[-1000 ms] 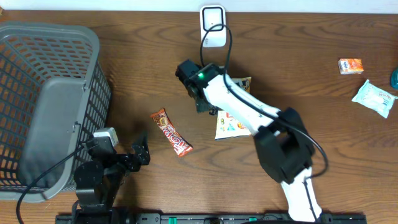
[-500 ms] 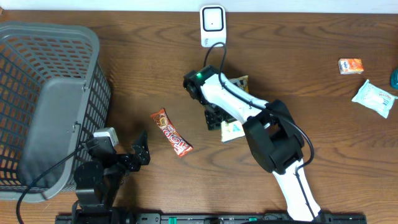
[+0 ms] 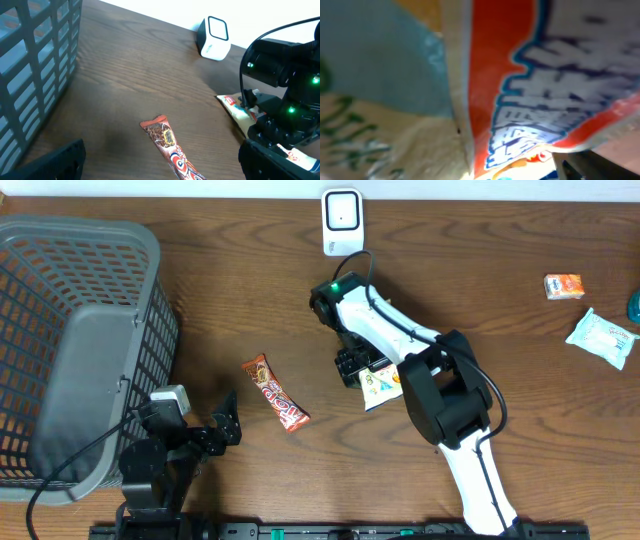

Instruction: Scan the item barcode

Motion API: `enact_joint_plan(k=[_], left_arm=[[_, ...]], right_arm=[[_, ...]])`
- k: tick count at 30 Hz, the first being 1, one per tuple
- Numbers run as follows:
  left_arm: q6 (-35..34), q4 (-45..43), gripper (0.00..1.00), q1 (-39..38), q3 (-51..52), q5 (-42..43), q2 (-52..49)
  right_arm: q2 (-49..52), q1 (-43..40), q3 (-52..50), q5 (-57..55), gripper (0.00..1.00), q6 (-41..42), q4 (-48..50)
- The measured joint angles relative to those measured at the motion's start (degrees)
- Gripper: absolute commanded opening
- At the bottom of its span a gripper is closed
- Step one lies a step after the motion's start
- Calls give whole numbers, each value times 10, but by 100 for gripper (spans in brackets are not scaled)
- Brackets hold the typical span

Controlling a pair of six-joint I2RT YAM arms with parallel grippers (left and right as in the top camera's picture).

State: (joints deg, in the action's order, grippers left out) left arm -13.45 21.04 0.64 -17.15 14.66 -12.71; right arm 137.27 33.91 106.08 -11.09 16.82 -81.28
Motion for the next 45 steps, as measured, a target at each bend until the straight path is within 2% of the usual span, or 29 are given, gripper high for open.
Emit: enact_joint_plan(k=[3,4,8,14,16,21,24,27,30,32,41,45], left_arm=[[0,0,98,0,0,0,0],[0,0,98,0,0,0,0],[0,0,98,0,0,0,0],[0,0,98,0,0,0,0],[0,0,98,0,0,0,0],[0,0,98,0,0,0,0],[0,0,98,0,0,0,0],[0,0,98,0,0,0,0],[0,0,98,0,0,0,0],[0,0,98,0,0,0,0],[0,0,98,0,0,0,0],[0,0,98,0,0,0,0]], right_arm=[[1,-2,1,-22,8,-6,28],[2,-5,1,-39,1,-6,38],[6,-17,6,-74,1,-17,57],[15,-41,42,-7,1,-97,20],[17,-59,63,69,1,-158,-12],[23,-99,58,386,1,-387,-139],[24,-99,49,516,2,-469,-159],[19,-99,49,621,1,-504,-161],[13,-100,49,701,1,-498,-162],[9,-100,49,756,1,-459,-162],[6,-100,49,881,1,-147,-162],[6,-100,49,935,1,-82,-162]])
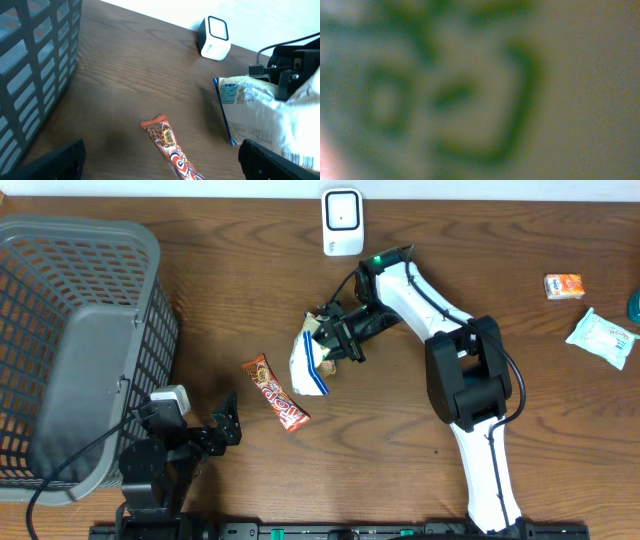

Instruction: Scan the item barcode

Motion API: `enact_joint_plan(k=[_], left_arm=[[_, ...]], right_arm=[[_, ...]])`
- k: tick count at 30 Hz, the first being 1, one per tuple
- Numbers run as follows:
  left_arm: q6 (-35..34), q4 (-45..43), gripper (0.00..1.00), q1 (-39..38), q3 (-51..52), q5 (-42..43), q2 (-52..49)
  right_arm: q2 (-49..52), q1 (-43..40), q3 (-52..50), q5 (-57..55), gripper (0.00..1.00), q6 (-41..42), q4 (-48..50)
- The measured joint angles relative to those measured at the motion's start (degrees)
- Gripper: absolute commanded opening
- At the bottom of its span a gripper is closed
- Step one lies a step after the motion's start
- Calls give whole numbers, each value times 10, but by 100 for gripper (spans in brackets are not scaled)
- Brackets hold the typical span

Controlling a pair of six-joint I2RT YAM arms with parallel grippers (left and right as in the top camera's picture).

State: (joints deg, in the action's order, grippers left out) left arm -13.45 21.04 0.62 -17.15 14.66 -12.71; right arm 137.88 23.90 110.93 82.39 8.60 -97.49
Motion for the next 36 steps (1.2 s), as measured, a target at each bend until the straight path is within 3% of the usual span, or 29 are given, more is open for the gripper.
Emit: enact_joint_plan(k=[7,16,28,36], left_arm=[[0,0,98,0,0,0,0],[0,0,98,0,0,0,0],[0,0,98,0,0,0,0],[0,0,98,0,0,0,0]], right_arm=[[0,-7,0,34,1,92,0],[-19,-26,-2,38,1,61,1],[-225,-86,-7,-102,1,38,0],[-320,-128,-85,-153,1,32,1]])
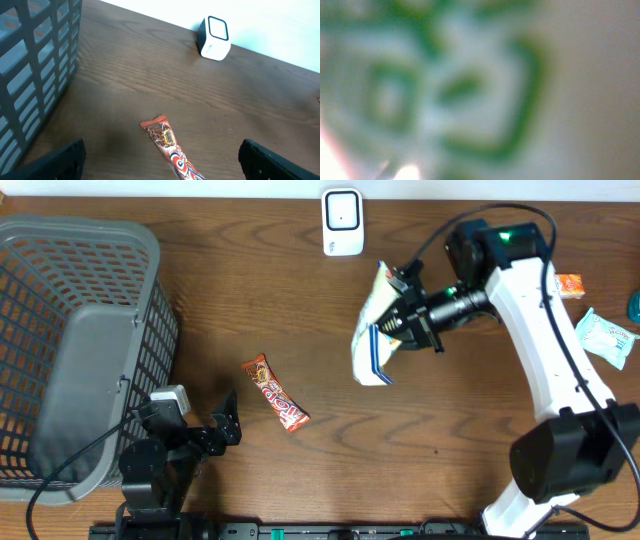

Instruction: Scan the item barcode

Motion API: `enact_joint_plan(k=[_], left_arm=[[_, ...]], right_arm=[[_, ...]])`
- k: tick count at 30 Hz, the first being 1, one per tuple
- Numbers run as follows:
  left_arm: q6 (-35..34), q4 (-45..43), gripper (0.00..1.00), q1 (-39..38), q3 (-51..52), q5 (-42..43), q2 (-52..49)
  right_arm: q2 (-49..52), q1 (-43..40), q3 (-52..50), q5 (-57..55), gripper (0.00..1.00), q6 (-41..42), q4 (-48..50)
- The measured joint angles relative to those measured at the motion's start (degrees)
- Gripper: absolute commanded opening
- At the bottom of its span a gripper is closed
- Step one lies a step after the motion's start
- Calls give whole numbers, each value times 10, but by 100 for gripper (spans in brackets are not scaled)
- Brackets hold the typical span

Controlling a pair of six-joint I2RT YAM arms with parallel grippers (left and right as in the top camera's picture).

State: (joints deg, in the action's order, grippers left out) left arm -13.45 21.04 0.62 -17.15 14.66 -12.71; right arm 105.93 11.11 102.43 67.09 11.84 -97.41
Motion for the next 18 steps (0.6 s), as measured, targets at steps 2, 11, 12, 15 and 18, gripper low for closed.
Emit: enact_joint_plan(k=[2,11,12,15,18], left_arm=[[0,0,98,0,0,0,0],[0,0,98,0,0,0,0],[0,0,98,0,0,0,0],[0,0,98,0,0,0,0],[0,0,98,0,0,0,0]], right_arm=[[-10,-9,-22,-3,1,-3,0],[-13,-24,-77,-123,1,-2,196],[-13,-22,-77,-148,1,3,233],[-13,3,-78,-250,1,36,341],[-13,45,-78,-370,1,54,442]])
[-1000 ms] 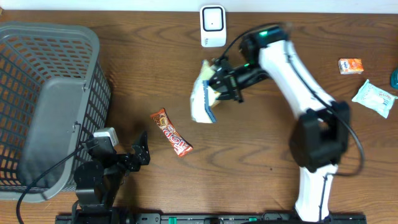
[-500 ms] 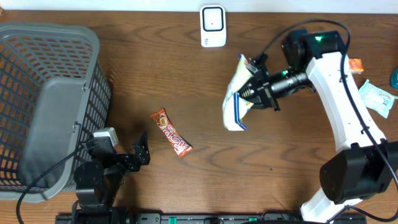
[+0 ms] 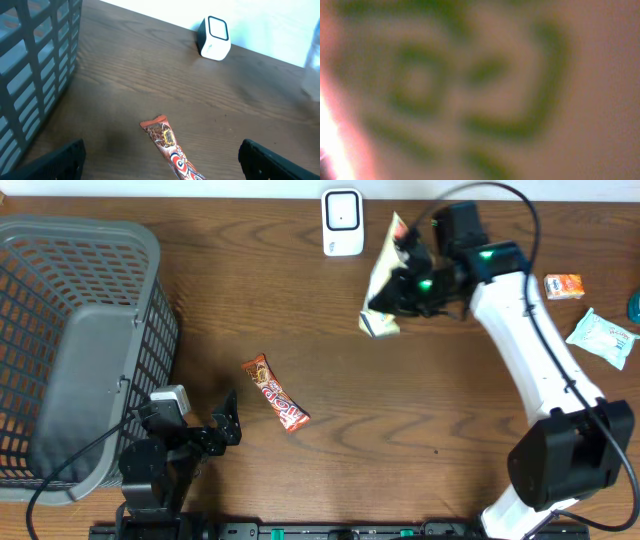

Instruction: Scan the item barcode

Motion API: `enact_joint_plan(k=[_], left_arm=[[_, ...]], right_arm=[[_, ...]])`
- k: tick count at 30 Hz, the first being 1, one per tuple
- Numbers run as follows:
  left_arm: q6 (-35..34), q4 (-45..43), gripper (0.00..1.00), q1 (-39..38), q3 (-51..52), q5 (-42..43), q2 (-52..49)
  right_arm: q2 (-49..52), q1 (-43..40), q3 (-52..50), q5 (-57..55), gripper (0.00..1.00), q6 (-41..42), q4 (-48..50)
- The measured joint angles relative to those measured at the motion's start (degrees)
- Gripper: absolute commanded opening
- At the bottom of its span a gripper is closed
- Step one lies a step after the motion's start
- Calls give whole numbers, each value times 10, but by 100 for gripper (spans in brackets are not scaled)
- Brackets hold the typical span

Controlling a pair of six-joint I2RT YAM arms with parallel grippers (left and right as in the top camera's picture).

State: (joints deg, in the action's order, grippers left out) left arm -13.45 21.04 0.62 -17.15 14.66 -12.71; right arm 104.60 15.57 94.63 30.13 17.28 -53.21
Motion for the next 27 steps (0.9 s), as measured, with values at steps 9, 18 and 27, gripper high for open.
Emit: enact_joint_plan(k=[9,18,27], left_arm=[[0,0,98,0,0,0,0],[0,0,98,0,0,0,0],[0,0,98,0,0,0,0]], right_arm=[[15,90,1,-226,1,10,256],[124,80,50,-277,1,31,390],[289,70,244,-299,2,101,406]])
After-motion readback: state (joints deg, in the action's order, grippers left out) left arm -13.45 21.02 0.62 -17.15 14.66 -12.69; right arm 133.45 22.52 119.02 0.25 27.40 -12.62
